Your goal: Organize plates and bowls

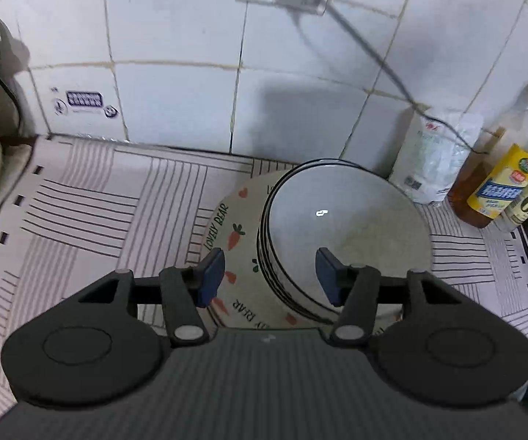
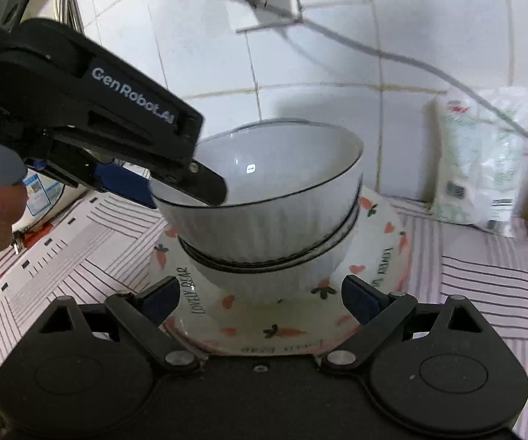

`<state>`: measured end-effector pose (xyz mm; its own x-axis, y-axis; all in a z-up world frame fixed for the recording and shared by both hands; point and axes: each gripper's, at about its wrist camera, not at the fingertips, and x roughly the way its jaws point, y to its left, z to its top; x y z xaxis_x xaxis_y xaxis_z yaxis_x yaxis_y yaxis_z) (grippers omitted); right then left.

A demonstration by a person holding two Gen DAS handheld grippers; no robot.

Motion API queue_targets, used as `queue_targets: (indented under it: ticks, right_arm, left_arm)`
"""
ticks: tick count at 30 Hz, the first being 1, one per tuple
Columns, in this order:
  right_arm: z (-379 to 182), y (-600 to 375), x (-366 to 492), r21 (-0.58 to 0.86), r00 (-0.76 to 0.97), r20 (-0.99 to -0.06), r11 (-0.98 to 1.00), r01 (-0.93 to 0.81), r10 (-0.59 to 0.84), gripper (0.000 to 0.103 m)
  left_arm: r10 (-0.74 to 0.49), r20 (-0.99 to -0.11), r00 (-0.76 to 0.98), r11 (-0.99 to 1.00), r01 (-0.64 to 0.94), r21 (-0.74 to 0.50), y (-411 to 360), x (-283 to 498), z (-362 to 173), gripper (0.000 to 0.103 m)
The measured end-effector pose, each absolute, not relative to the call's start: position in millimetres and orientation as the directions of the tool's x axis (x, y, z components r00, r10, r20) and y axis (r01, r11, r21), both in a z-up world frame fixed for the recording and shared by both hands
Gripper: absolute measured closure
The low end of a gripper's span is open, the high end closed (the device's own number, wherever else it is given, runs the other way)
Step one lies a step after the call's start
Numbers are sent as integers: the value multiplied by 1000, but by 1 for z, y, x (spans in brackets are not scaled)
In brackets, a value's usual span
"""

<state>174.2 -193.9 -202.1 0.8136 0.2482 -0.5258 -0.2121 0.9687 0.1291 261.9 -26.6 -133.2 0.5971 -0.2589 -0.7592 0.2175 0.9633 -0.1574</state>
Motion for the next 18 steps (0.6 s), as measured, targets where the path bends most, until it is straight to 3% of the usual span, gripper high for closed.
queue_targets:
  ticks: [3,18]
  right_arm:
    - [-193,-200,158,150,817,-521,969,-198,247,6]
    - [-160,-220,103,97,812,-570,992,-83,124,6]
  left_arm:
    - [-276,-749,603,955,260,-143,-24,245,-121,41]
    - [-252,-742,621,960,259,-109,9,167,-92,33]
